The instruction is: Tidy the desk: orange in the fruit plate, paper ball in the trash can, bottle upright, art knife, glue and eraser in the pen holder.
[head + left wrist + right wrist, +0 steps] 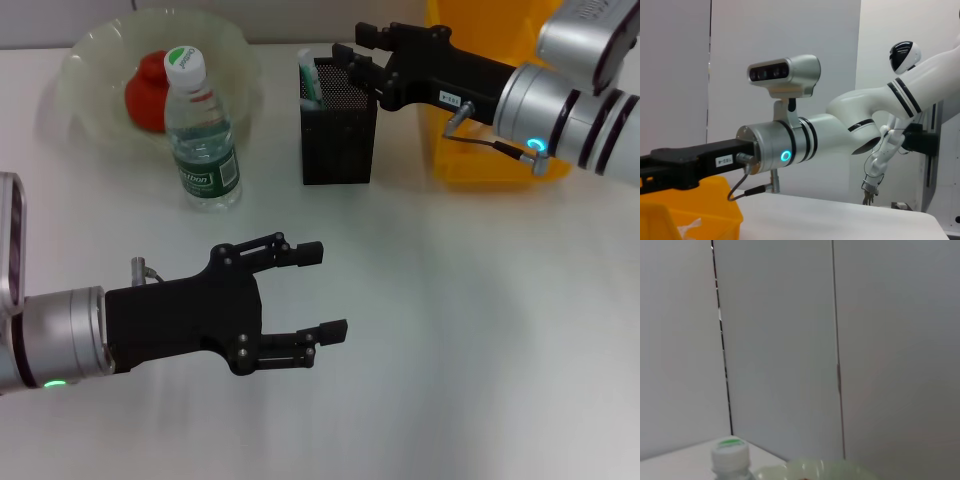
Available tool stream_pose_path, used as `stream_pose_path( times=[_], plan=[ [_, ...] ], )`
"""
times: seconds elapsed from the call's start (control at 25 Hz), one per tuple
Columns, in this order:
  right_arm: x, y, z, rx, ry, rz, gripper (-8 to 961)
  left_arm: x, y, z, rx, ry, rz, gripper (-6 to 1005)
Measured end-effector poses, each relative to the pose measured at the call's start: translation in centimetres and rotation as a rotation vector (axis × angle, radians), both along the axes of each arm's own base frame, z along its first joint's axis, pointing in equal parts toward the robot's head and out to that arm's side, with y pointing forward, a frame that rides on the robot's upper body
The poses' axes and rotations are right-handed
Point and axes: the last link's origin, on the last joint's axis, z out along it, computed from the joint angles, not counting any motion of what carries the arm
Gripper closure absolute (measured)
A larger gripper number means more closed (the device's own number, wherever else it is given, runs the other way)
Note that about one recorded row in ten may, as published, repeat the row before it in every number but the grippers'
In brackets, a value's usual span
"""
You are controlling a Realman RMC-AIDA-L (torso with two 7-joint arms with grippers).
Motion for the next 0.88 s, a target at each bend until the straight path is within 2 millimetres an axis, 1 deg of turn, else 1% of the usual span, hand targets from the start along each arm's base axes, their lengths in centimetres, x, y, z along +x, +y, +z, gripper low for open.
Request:
stream_pose_path(
  times=[0.16,0.32,0.36,0.48,0.52,0.56,0.6,0.64,0.68,0.72,0.76,0.88],
  plan=[
    [0.2,-0.6,0.7,0.01,0.02,0.03,553,0.2,0.3,0.0,0.001,0.002,-0.009,186],
    [0.8,-1.7,1.5,0.015,0.054,0.054,542,0.6,0.7,0.0,0.003,0.002,-0.02,186],
    [0.8,-1.7,1.5,0.015,0.054,0.054,508,0.6,0.7,0.0,0.003,0.002,-0.02,186],
    [1.3,-2.6,1.9,0.006,0.081,0.07,404,0.8,1.0,0.1,0.003,0.002,-0.026,186],
    [1.8,-3.7,2.2,-0.007,0.114,0.087,370,0.9,1.0,0.1,0.004,0.001,-0.029,186],
    [1.8,-3.7,2.2,-0.007,0.114,0.087,336,0.9,1.0,0.1,0.004,0.001,-0.029,186],
    [2.3,-4.8,2.5,-0.014,0.146,0.1,302,1.0,1.1,0.1,0.004,0.001,-0.03,186],
    [2.3,-4.8,2.5,-0.014,0.146,0.1,268,1.0,1.1,0.1,0.005,0.001,-0.031,186],
    [2.8,-5.5,2.7,-0.017,0.161,0.101,234,1.0,1.2,0.1,0.006,0.0,-0.03,186],
    [3.7,-6.7,3.0,-0.023,0.181,0.098,200,1.0,1.2,0.2,0.006,-0.001,-0.028,186],
    [3.7,-6.7,3.0,-0.023,0.181,0.098,200,1.0,1.2,0.2,0.006,-0.001,-0.028,186],
    [5.3,-8.9,3.0,-0.046,0.2,0.087,200,1.0,1.2,0.2,0.005,-0.002,-0.026,186]
  ],
)
